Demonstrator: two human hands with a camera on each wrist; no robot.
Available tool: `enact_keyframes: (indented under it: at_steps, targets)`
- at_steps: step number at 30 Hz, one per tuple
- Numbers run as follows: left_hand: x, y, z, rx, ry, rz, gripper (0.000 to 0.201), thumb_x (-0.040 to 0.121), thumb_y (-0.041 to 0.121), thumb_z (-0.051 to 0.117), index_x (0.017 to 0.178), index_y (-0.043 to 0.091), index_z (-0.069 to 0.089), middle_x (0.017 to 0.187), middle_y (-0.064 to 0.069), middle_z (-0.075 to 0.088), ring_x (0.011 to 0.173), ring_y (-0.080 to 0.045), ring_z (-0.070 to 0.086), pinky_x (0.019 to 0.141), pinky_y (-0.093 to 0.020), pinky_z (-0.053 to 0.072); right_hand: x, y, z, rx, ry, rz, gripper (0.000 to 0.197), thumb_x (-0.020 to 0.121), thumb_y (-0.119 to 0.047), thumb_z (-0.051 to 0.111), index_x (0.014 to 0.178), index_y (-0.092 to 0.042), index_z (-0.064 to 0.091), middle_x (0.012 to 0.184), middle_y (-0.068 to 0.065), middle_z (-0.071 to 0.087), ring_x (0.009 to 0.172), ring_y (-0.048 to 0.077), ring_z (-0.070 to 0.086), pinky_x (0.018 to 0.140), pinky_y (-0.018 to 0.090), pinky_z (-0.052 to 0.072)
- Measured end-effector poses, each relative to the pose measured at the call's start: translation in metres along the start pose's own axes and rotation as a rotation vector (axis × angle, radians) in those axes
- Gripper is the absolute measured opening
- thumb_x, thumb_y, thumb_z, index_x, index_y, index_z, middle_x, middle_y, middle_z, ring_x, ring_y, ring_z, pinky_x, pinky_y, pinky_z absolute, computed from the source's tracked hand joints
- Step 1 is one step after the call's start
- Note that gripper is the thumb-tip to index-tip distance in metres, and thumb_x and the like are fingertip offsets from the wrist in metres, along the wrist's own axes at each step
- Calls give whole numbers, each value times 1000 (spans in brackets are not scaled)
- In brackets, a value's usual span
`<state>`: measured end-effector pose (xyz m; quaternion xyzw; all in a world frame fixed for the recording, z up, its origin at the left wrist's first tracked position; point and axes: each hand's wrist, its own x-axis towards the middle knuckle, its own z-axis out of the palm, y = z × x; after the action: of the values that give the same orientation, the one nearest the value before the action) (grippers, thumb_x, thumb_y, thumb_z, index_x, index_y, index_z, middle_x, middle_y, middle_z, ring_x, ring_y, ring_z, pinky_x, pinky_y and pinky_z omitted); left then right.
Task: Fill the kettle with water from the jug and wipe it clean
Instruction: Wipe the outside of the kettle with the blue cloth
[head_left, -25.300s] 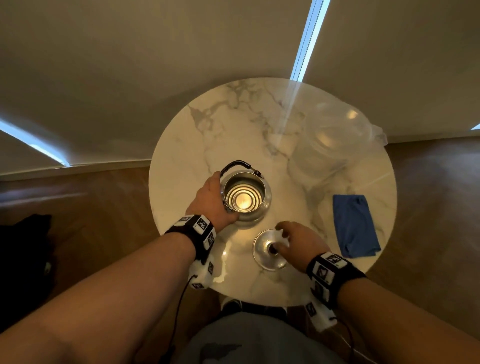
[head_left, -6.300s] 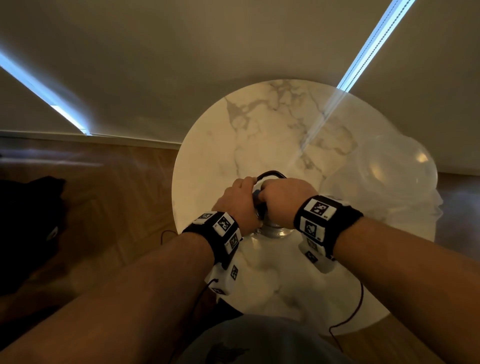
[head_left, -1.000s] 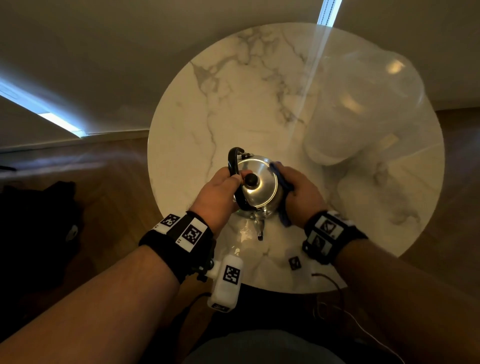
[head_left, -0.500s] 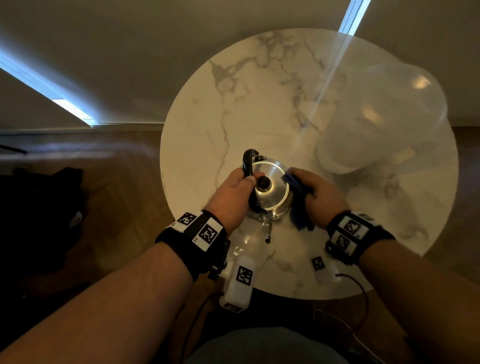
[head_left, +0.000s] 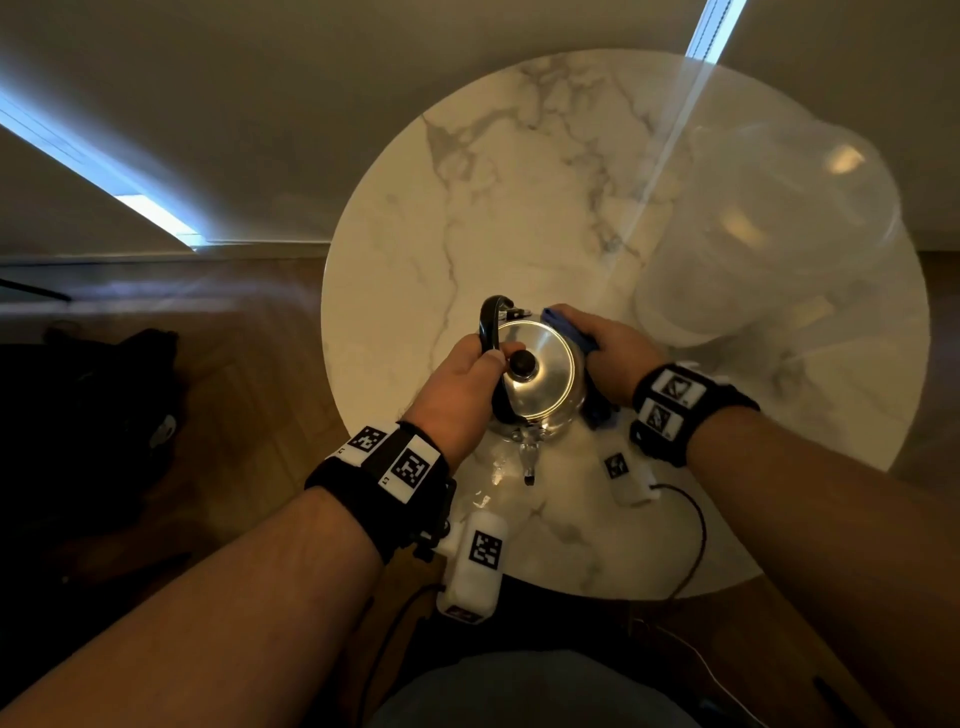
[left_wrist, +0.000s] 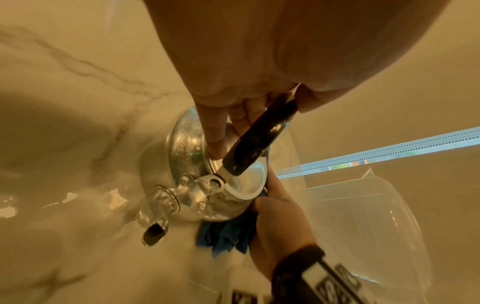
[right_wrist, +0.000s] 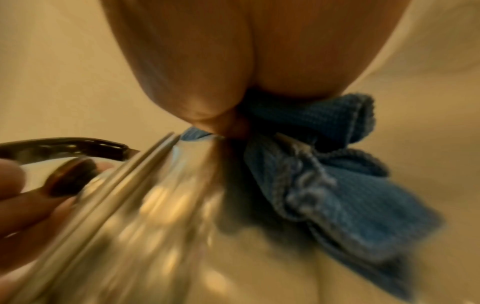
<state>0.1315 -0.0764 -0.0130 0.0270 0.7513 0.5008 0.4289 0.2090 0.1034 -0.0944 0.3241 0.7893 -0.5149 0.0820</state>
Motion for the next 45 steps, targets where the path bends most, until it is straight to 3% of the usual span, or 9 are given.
enact_keyframes:
  at_steps: [8,12,18,23,26,30,35,41,45]
  targets:
    - [2,-4,2,-4,26,18,36,92,38,53,118,22,71,113,-1,75,106,-17,69,101,-59,55,-7,0,5,-99,14,-257,49,94,-39,44,140,-38,58,145,-11,56,130,10,52,116,36,37]
    - [3,-4,4,-14,26,32,30,104,25,49,124,13,66,109,-3,74,99,-15,70,100,-60,55,-30,14,32,-424,93,-370,63,96,-17,55,153,-39,39,167,-4,25,150,22,28,121,45,29]
    - [6,-6,2,-6,13,22,28,104,23,47,123,16,67,110,-4,74,100,-17,71,100,-59,56,-88,59,57,-381,98,-418,95,88,8,53,153,-54,21,170,-8,6,156,23,12,116,55,35]
    - [5,-3,-1,17,-8,24,33,96,34,51,120,19,69,110,-3,74,107,-22,70,100,-59,56,-46,13,38,-139,200,-286,61,90,-17,50,150,-30,48,162,-8,34,144,15,37,119,25,26]
    - [6,-4,-3,56,-6,24,36,90,40,53,117,22,70,111,0,73,110,-23,68,100,-58,56,-12,-4,13,121,119,-96,43,94,-31,52,135,-29,64,124,-16,59,115,7,53,88,-1,33]
    - [4,-7,-4,151,12,62,44,86,49,49,117,27,70,115,2,73,112,-21,67,100,-54,57,-6,12,3,251,71,106,30,102,-31,54,126,-41,70,110,-12,70,110,17,63,91,24,45]
    - [1,5,0,376,25,118,38,99,42,49,120,15,65,113,-5,71,106,-26,69,96,-47,57,-51,35,6,386,71,151,19,91,-52,65,106,-48,77,103,-17,78,107,8,68,105,33,47]
    - [7,31,-3,476,62,53,40,67,32,71,102,16,66,91,-9,77,87,-28,76,86,-50,62,-88,40,-23,455,84,176,45,89,-1,53,100,-40,72,102,-3,76,97,14,70,92,35,53]
    - [6,47,9,557,43,44,19,74,20,67,91,13,69,80,-9,77,83,-29,76,88,-52,62,-103,45,-34,483,91,185,30,84,-7,59,107,-21,71,99,11,75,96,30,71,92,51,56]
